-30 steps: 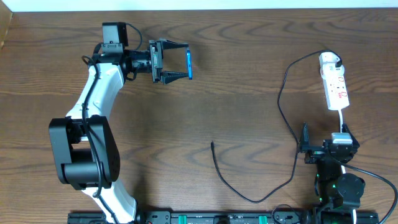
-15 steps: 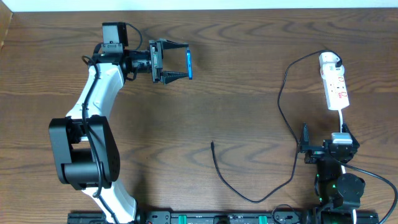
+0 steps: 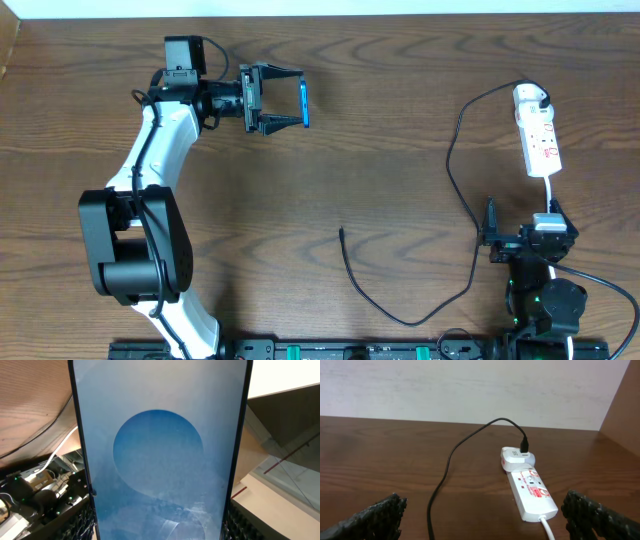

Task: Plug charger to phone and switch on socket
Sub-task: 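Lift the phone with the left gripper and rotate it upright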

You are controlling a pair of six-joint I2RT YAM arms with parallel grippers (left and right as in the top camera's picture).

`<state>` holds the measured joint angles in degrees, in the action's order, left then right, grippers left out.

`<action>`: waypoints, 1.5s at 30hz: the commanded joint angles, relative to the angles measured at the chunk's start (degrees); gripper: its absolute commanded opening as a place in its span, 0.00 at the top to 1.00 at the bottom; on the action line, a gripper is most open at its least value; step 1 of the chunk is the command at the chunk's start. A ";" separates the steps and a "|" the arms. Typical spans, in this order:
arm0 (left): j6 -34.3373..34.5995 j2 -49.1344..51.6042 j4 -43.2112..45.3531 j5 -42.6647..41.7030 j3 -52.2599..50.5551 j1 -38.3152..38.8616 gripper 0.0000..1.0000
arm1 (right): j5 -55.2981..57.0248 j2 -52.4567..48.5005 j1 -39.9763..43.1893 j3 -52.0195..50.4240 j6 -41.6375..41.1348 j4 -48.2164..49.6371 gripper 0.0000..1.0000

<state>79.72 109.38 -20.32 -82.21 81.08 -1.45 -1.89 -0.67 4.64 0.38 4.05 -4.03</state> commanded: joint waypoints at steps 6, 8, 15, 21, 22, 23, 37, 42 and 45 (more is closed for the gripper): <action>0.07 -1.92 0.31 -2.62 0.81 -0.13 0.93 | 0.04 0.28 -0.24 -0.07 0.74 -0.26 0.01; 0.04 -1.92 0.31 -2.64 0.81 -0.11 0.93 | 0.04 0.28 -0.24 -0.07 0.74 -0.26 0.01; 0.04 -1.92 0.33 -1.49 0.81 -0.07 0.93 | 0.04 0.28 -0.24 -0.07 0.72 -0.26 0.01; -3.82 -1.92 0.33 -0.07 0.81 -0.09 0.93 | 0.04 0.28 -0.24 -0.07 0.74 -0.26 0.01; -5.22 -1.92 0.33 0.85 0.81 -0.09 0.93 | 0.04 0.28 -0.24 -0.07 0.74 -0.24 0.01; -7.37 -1.92 0.31 2.58 0.81 -0.09 0.93 | 0.04 0.28 -0.24 -0.07 0.74 -0.26 0.01; -29.20 -1.92 0.26 15.28 0.79 -0.09 0.93 | 0.04 0.28 -0.24 -0.07 0.72 -0.26 0.01; -32.20 -1.92 0.28 15.72 0.79 -0.09 0.93 | 0.07 0.28 -0.24 -0.07 0.74 -0.26 0.01; -32.37 -1.92 0.26 15.69 0.79 -0.09 0.93 | -0.17 0.28 -0.24 -0.07 0.72 -0.04 0.01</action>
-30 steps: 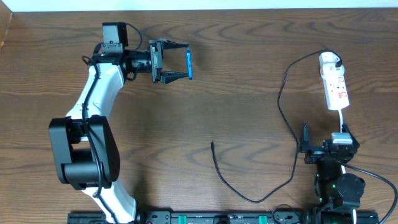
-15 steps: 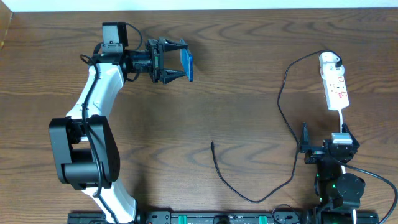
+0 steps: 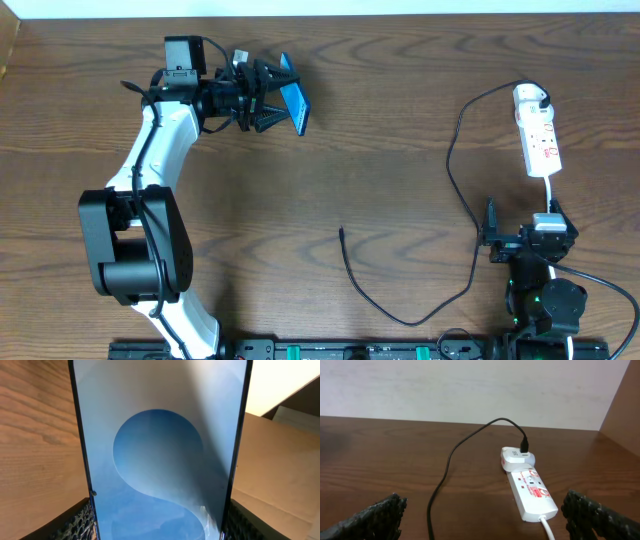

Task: Plug charger to phone and switch on socket
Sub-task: 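Lift the phone with the left gripper and rotate it upright, then move the right gripper toward the phone held by the left gripper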

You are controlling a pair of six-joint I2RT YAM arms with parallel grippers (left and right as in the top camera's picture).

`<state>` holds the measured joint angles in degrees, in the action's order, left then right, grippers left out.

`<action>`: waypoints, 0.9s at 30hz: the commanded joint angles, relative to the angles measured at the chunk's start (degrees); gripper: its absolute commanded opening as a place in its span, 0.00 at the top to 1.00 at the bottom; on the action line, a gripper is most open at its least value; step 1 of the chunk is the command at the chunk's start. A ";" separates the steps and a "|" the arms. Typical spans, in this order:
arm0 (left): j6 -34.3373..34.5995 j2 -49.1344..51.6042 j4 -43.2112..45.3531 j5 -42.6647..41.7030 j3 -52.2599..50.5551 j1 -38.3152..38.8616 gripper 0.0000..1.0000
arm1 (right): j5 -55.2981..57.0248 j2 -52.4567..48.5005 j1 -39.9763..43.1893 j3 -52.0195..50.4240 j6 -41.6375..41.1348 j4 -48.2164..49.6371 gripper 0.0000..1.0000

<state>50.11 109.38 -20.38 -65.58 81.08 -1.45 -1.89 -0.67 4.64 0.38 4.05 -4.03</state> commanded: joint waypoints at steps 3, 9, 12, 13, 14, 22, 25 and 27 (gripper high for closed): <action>-2.73 -1.92 0.35 -0.98 0.79 -0.09 0.93 | -0.15 0.28 -0.24 -0.07 0.72 -0.04 0.01; -2.71 -1.92 0.35 -0.98 0.79 -0.09 0.93 | -0.20 0.28 -0.24 0.22 0.15 2.27 0.01; -2.71 -1.92 0.35 -0.98 0.79 -0.09 0.93 | -0.15 0.22 -0.24 3.06 -0.61 2.91 0.01; -2.71 -1.92 0.35 -0.98 0.79 -0.09 0.93 | -0.17 0.04 -0.24 4.13 -0.61 2.91 0.01; -2.71 -1.92 0.35 -0.96 0.79 -0.09 0.93 | -0.15 -0.57 -0.24 5.79 -0.66 2.73 0.01; -2.73 -1.92 0.35 -0.96 0.79 -0.09 0.93 | -0.46 -19.58 -0.24 25.57 -0.79 -0.94 0.01; -2.73 -1.92 0.35 -0.96 0.79 -0.09 0.93 | -6.45 -31.06 -0.24 35.67 -0.79 -6.62 0.01; -2.73 -1.92 0.35 -0.94 0.79 -0.09 0.92 | -11.21 -36.92 -0.24 40.24 -0.79 -9.51 0.01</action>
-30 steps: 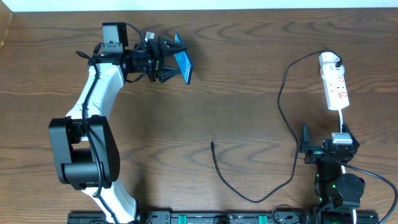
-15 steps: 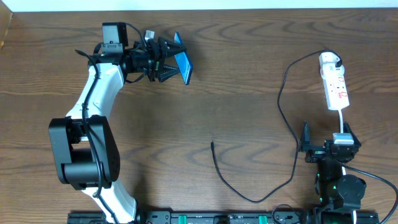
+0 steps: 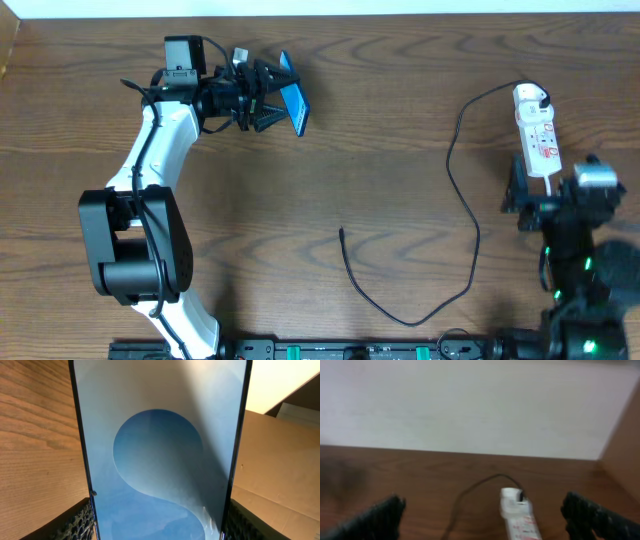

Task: Plug charger to phone and switch on socket
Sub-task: 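Move the right gripper toward the phone held by the left gripper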

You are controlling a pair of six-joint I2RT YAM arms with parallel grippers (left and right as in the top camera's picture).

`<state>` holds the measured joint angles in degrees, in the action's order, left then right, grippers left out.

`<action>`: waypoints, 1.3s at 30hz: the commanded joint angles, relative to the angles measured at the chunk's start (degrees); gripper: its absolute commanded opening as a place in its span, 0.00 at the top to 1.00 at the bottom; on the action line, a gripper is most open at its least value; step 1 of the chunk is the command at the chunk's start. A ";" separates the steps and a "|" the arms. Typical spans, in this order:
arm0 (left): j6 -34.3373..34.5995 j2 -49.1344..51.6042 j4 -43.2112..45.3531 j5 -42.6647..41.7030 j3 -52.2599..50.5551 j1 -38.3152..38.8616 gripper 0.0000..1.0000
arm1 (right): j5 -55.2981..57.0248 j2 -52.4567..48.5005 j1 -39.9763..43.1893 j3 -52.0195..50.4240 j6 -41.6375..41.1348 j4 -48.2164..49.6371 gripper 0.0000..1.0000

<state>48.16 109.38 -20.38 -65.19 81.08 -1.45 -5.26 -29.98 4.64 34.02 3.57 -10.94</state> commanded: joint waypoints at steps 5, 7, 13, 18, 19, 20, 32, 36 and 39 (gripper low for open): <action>-0.79 -1.92 0.35 -1.14 0.79 -0.09 0.93 | -25.49 -22.08 -0.24 15.04 -0.55 -6.84 0.01; -0.79 -1.92 0.35 -1.14 0.79 -0.09 0.92 | -32.35 -28.79 -0.24 17.42 -5.86 -6.10 0.01; -0.74 -1.92 -0.04 1.51 0.79 -0.07 0.93 | -43.80 -43.87 -0.68 18.97 -20.59 -1.68 0.01; 0.81 -1.92 -0.48 5.88 0.79 0.33 0.92 | -52.00 -50.62 -5.01 18.97 -20.76 7.61 0.01; 1.77 -1.92 -0.81 7.67 0.79 0.68 0.93 | -52.09 -51.15 -6.27 18.95 -20.74 8.70 0.01; 2.51 -1.92 -1.25 9.33 0.79 1.14 0.93 | -51.82 -51.43 -7.19 18.95 -20.72 9.18 0.01; 9.38 -1.92 -2.67 21.81 0.79 11.15 0.92 | -37.86 -52.50 -22.60 18.93 -21.68 11.32 0.10; 12.41 -1.92 -2.64 21.79 0.79 13.11 0.93 | -27.10 -52.57 -25.77 18.78 -27.74 9.29 0.04; 13.88 -1.92 -2.67 21.75 0.79 14.36 0.93 | -19.71 -52.59 -28.00 18.78 -30.53 7.15 0.04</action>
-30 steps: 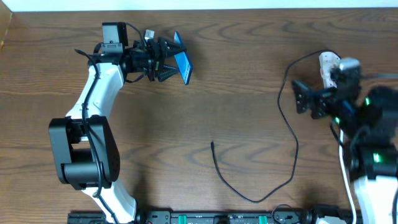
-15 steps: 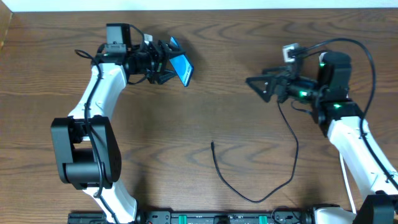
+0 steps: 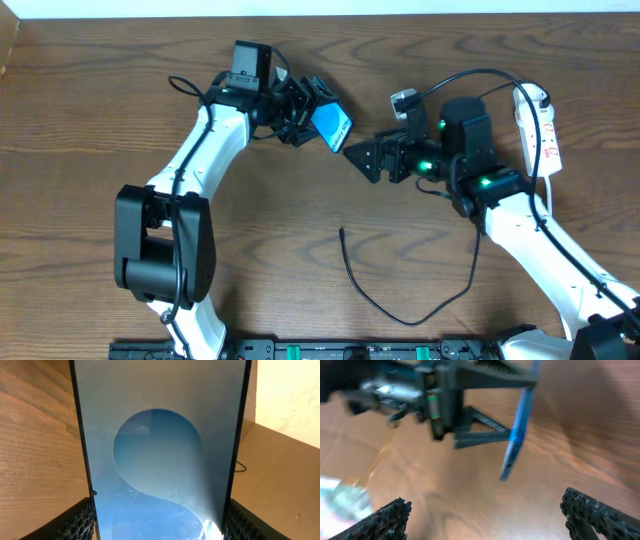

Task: Plug charger to phone and switch on socket
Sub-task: 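Move the right gripper toward the phone held by the left gripper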

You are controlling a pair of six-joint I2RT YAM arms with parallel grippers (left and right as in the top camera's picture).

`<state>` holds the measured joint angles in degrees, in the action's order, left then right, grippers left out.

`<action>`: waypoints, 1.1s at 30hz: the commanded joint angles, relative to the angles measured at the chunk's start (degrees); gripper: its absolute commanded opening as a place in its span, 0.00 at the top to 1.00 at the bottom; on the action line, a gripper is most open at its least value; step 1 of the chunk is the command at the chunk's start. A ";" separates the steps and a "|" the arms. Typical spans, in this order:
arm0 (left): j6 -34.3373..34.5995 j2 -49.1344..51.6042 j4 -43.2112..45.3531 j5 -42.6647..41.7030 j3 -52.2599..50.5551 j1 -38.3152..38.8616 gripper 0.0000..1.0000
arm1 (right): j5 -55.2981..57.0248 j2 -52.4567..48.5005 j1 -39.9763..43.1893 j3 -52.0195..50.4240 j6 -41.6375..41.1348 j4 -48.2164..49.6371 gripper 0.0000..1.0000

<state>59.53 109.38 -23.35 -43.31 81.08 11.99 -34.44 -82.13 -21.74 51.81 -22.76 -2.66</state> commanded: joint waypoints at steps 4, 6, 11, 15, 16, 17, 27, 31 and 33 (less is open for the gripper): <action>5.35 -1.92 0.31 -1.27 0.79 2.45 0.92 | 12.04 -0.52 -3.34 0.98 -4.87 -1.60 0.03; 6.25 -1.92 0.31 -1.97 0.79 3.30 0.93 | 13.05 -0.52 -3.89 0.98 -4.87 -1.64 0.03; 7.96 -1.92 0.37 -4.28 0.79 5.29 0.93 | 16.48 -0.55 -4.31 0.98 -4.90 -3.13 0.06; 9.81 -1.92 0.33 -5.99 0.79 6.56 0.93 | 18.47 -0.55 -4.31 0.98 -5.11 -3.91 0.09; 9.84 -1.92 0.35 -6.03 0.79 6.78 0.92 | 18.78 -0.55 -4.31 0.98 -5.11 -3.91 0.09; 9.84 -1.92 0.35 -6.14 0.79 7.02 0.92 | 19.17 -0.55 -4.31 0.98 -5.33 -3.91 0.10; 14.40 -1.92 1.99 -6.19 0.79 9.49 0.92 | 21.44 -0.55 -4.31 0.96 -15.52 -4.35 0.17; 15.37 -1.92 2.54 -6.21 0.79 9.49 0.93 | 21.46 -0.55 -4.74 0.96 -17.27 -5.84 0.16; 15.37 -1.92 2.95 -6.23 0.79 9.49 0.92 | 21.46 -0.63 -4.79 0.94 -16.59 -6.84 0.16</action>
<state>73.95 109.38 -21.12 -47.90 81.08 21.54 -13.47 -82.13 -25.89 51.81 -38.37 -8.73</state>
